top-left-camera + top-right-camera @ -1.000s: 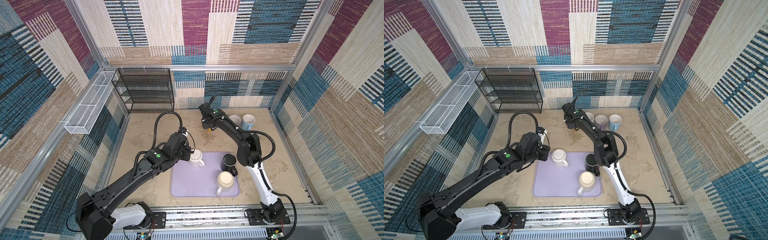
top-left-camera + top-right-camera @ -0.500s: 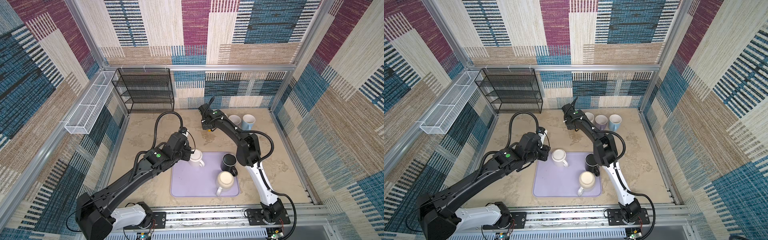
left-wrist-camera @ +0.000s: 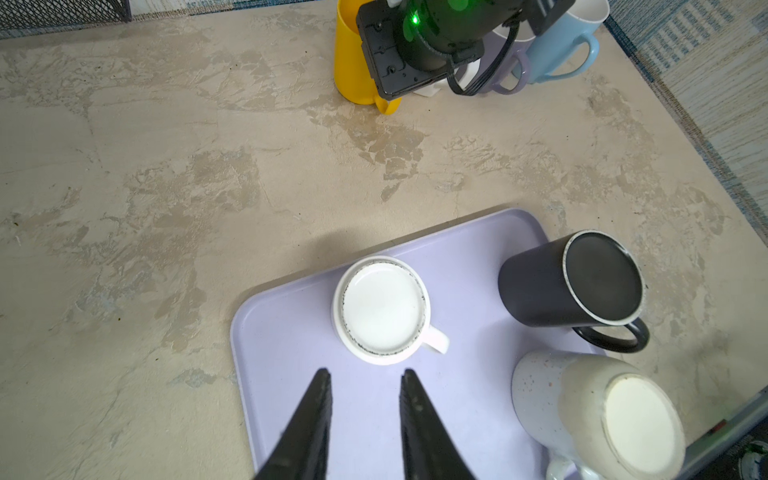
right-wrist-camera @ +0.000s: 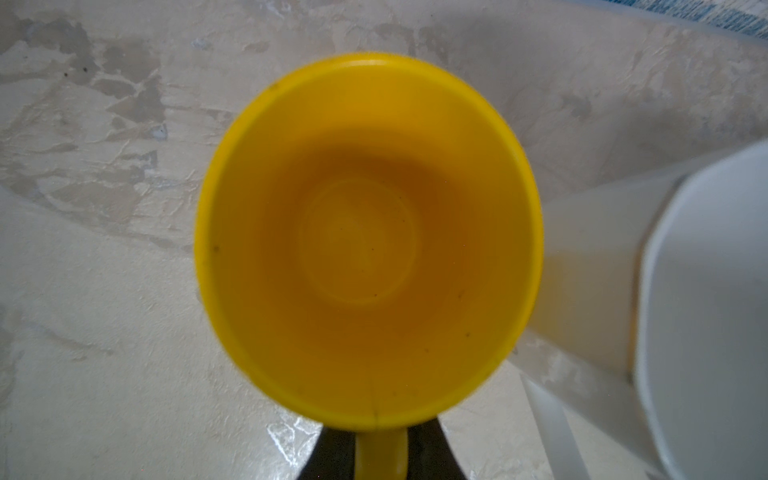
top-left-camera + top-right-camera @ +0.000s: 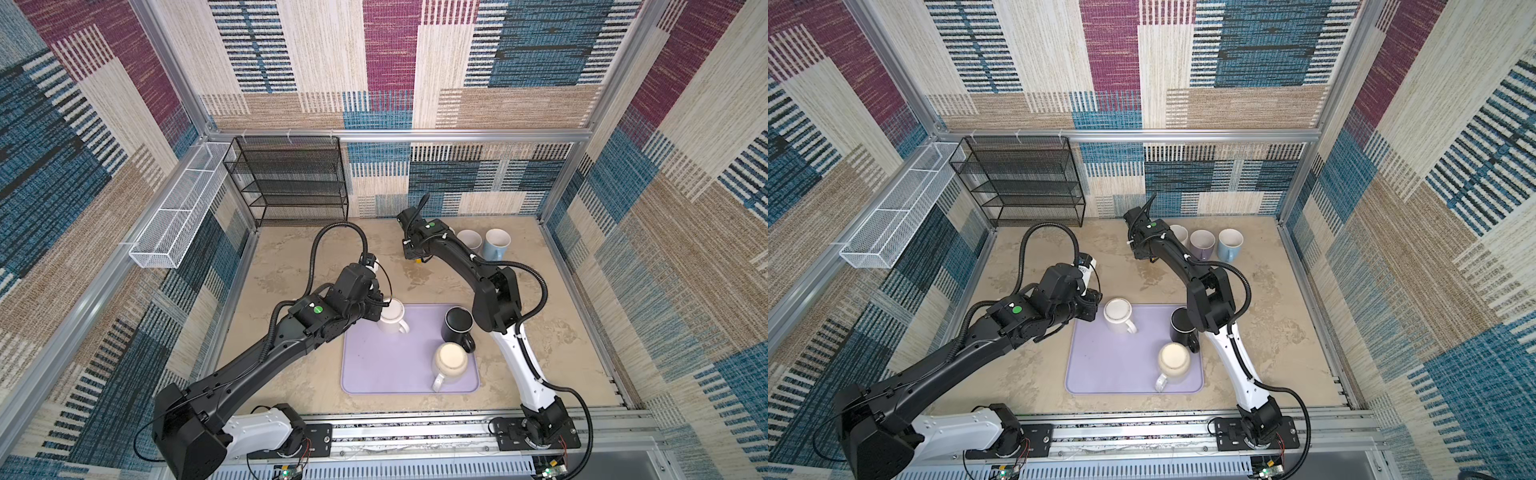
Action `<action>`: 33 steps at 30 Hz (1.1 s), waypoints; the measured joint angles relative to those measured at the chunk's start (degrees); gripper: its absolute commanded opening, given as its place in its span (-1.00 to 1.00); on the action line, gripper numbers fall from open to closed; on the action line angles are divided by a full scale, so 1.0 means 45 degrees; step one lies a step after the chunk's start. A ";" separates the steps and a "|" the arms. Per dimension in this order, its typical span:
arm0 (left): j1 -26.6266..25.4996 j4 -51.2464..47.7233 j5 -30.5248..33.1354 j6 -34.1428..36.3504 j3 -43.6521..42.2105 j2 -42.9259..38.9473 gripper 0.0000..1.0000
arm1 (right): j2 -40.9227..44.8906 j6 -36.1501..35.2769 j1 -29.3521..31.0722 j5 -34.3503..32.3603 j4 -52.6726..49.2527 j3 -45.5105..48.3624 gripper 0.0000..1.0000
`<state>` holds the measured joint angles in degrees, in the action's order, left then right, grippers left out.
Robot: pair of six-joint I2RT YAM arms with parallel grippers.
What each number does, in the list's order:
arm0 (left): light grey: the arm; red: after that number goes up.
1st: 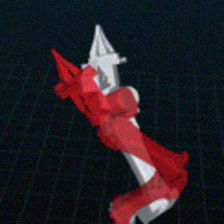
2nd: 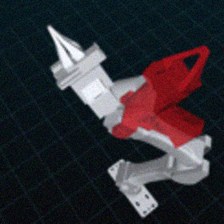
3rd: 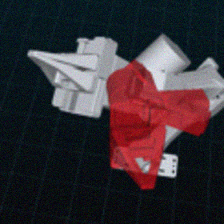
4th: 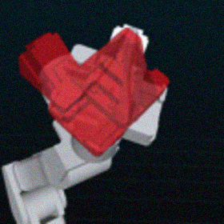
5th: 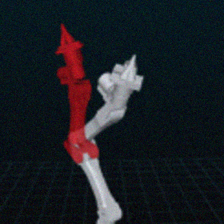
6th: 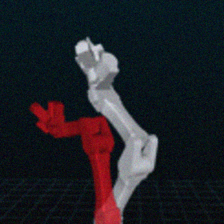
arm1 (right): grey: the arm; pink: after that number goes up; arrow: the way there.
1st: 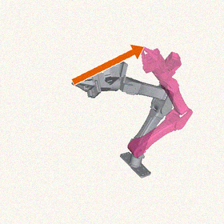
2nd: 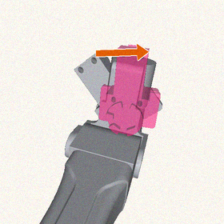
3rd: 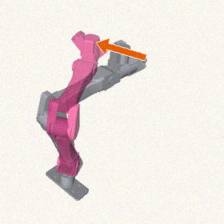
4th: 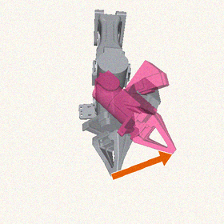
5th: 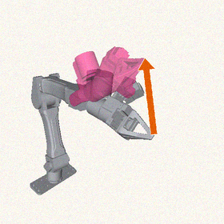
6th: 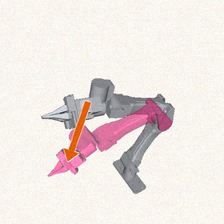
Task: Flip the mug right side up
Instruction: 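Lower the yellow mug onto the table with the right gripper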
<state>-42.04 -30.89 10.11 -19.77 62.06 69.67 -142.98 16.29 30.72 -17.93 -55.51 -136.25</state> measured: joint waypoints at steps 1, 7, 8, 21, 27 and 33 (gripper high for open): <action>0.0000 0.0000 0.0000 0.0000 0.0005 0.0000 -0.40 | 0.0000 0.0000 0.0000 0.0019 0.0000 -0.0005 -0.58; 0.0005 0.0000 0.0005 0.0000 0.0005 -0.0029 -0.40 | 0.0005 0.0010 0.0000 0.0316 0.0097 0.0000 -0.46; 0.0005 0.0000 0.0005 0.0000 0.0005 -0.0044 -0.39 | 0.0005 0.0010 0.0005 0.0408 0.0097 0.0000 -0.45; 0.0005 -0.0010 0.0019 0.0000 -0.0058 -0.0092 -0.33 | 0.0408 0.0039 0.0005 0.0636 0.0238 0.0500 0.01; 0.0005 -0.0044 0.0058 0.0000 -0.0092 -0.0180 -0.19 | 0.1404 0.0039 0.0005 0.0709 0.0801 0.1622 0.09; 0.0005 -0.0044 0.0073 -0.0005 -0.0165 -0.0287 -0.14 | 0.3512 -0.0029 0.0010 0.1608 0.2521 0.4371 0.13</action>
<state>-42.02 -31.09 10.44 -19.79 61.32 68.38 -127.17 16.16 30.76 -10.70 -44.16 -116.57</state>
